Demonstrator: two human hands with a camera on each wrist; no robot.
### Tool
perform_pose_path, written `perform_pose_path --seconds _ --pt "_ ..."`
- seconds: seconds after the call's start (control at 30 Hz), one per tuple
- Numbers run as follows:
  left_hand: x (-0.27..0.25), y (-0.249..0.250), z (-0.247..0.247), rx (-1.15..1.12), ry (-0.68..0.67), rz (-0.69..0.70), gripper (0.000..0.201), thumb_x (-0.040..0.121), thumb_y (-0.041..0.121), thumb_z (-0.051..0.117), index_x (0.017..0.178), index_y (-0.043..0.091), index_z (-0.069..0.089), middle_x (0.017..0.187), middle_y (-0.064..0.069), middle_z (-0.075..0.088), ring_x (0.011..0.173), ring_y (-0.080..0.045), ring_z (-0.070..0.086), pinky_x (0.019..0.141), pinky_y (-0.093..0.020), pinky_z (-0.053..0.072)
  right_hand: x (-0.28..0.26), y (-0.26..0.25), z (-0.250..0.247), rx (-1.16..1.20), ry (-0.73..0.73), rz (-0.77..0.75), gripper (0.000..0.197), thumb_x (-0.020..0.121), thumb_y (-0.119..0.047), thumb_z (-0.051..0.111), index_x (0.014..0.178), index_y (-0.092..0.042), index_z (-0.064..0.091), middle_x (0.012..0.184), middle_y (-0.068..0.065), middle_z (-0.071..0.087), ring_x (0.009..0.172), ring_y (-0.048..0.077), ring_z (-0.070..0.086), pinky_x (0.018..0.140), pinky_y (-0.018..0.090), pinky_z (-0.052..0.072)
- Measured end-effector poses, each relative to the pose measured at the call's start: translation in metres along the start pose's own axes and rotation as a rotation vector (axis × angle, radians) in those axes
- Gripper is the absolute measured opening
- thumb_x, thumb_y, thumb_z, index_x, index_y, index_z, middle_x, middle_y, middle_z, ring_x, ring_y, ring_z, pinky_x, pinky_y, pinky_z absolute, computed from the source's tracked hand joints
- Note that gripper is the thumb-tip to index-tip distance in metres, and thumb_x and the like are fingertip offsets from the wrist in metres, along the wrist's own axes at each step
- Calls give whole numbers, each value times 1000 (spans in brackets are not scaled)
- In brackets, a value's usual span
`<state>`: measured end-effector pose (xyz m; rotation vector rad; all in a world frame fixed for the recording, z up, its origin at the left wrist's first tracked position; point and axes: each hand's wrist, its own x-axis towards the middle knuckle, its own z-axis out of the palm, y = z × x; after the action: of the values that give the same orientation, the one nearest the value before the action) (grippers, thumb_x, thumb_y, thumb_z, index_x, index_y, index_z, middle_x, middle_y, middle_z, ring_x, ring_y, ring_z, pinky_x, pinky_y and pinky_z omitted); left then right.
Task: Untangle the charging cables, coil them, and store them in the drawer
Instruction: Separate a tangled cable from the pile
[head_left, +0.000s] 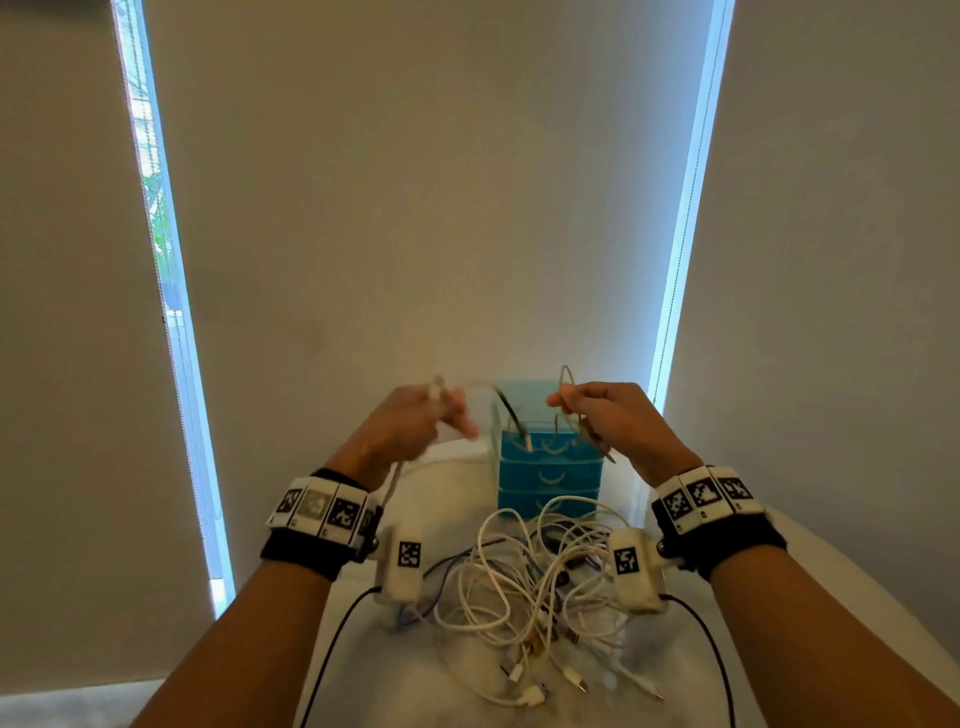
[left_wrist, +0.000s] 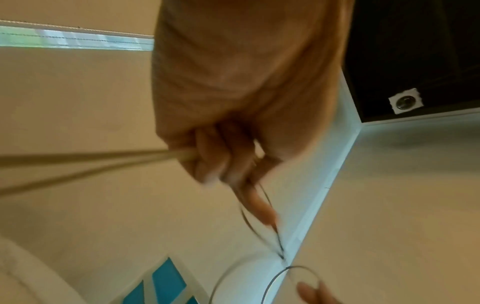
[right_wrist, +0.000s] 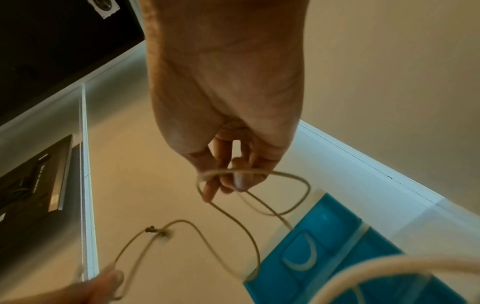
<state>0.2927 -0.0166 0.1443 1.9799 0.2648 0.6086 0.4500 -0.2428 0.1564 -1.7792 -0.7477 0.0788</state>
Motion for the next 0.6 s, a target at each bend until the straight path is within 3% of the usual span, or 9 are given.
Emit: perform_pose_path --seconds 0.07,0.1,0.17,0.23,0.3,0.33,0.43,0.5,0.6 --pt "16 -7 -12 35 411 15 39 116 30 41 127 9 72 121 -2 77 115 -18 70 93 -36 48 2 -8 2 73 76 -67 27 111 -34 58 110 -20 81 81 5 68 69 16 55 64 25 50" --pt "18 -7 -14 73 497 -43 47 117 33 36 149 4 53 137 -12 70 134 -32 61 104 -41 45 3 -13 5 114 127 -97 27 111 -34 57 111 -20 80 82 3 67 72 16 56 67 26 51" --pt "22 -8 -10 98 418 -152 73 117 38 31 168 -2 -3 159 -21 52 149 -41 45 120 -46 35 5 -21 12 153 130 -126 28 112 -34 57 112 -18 80 90 3 70 77 16 60 69 27 53" --pt "21 -13 2 128 370 -133 84 115 42 30 162 1 -27 150 -15 64 144 -35 53 122 -46 36 4 -25 22 136 -27 -104 29 112 -29 57 111 -13 80 97 8 73 83 18 65 69 26 56" --pt "17 -19 10 151 409 -90 78 115 40 31 166 4 -16 120 -1 81 112 -21 72 105 -43 52 2 -22 32 53 -183 -59 29 112 -27 56 112 -10 79 99 10 76 86 19 68 66 24 56" --pt "13 -16 13 141 418 -63 66 115 37 32 167 7 7 103 2 83 91 -16 72 90 -38 55 0 -19 36 -8 -222 -45 30 113 -29 55 114 -11 79 100 10 77 85 17 69 65 22 56" --pt "2 -4 19 74 367 -6 40 113 45 40 124 18 67 83 1 75 81 -18 67 71 -32 47 -6 -9 42 -136 -280 -19 31 114 -33 51 115 -18 78 85 3 77 75 10 69 62 21 54" --pt "0 -2 20 22 291 -6 52 105 67 47 108 23 75 84 0 70 81 -17 65 75 -33 49 -9 -6 44 -161 -322 38 32 115 -36 49 114 -20 77 67 -2 63 60 9 62 58 22 51" --pt "-1 -4 22 -46 144 -58 61 92 84 55 112 29 72 84 3 64 70 -11 54 64 -30 44 -9 -10 44 -237 -351 70 37 115 -39 45 110 -23 78 61 -3 48 50 9 47 55 25 44"
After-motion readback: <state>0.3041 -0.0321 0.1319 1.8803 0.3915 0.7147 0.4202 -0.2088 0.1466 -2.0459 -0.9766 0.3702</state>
